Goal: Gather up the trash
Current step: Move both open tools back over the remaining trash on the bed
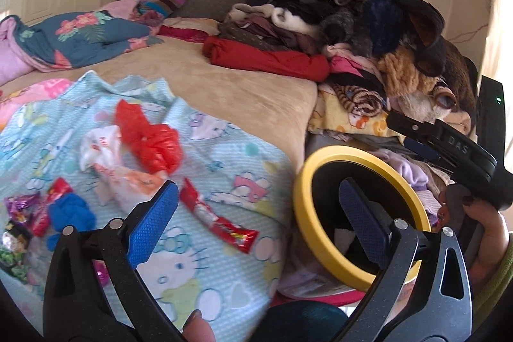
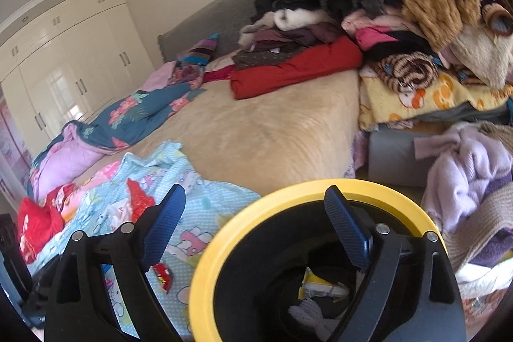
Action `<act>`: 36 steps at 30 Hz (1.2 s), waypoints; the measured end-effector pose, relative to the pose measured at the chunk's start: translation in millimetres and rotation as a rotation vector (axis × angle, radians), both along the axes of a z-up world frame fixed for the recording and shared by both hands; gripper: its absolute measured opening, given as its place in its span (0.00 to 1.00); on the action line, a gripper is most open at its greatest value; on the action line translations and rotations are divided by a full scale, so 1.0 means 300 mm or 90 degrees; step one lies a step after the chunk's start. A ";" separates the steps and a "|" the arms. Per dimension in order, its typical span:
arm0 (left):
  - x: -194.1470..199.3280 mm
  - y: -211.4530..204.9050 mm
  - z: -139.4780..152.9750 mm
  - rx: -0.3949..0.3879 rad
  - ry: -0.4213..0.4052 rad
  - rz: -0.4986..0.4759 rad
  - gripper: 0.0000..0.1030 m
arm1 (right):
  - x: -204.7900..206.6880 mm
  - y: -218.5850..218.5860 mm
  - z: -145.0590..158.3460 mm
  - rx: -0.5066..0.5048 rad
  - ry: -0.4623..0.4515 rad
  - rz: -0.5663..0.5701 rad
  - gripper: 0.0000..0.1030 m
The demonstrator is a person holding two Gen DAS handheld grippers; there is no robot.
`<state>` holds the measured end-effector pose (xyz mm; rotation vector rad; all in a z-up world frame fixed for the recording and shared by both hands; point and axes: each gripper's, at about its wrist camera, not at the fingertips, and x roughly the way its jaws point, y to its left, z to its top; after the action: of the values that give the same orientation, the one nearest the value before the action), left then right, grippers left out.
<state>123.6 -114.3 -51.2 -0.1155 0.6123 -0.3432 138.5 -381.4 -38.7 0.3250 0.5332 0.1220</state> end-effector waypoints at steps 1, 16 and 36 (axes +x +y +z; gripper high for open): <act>-0.002 0.011 0.002 0.000 -0.001 0.005 0.89 | -0.001 0.011 0.004 -0.001 -0.004 0.006 0.84; -0.020 0.207 0.014 -0.010 -0.019 0.071 0.89 | -0.018 0.242 0.038 -0.043 -0.040 0.104 0.84; -0.060 0.483 0.001 -0.031 -0.029 0.156 0.89 | -0.071 0.572 0.003 -0.108 -0.039 0.231 0.86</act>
<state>105.5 30.7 -50.9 -0.2259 0.5381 -0.1237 117.3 -209.8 -37.8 0.0567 0.5332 0.4334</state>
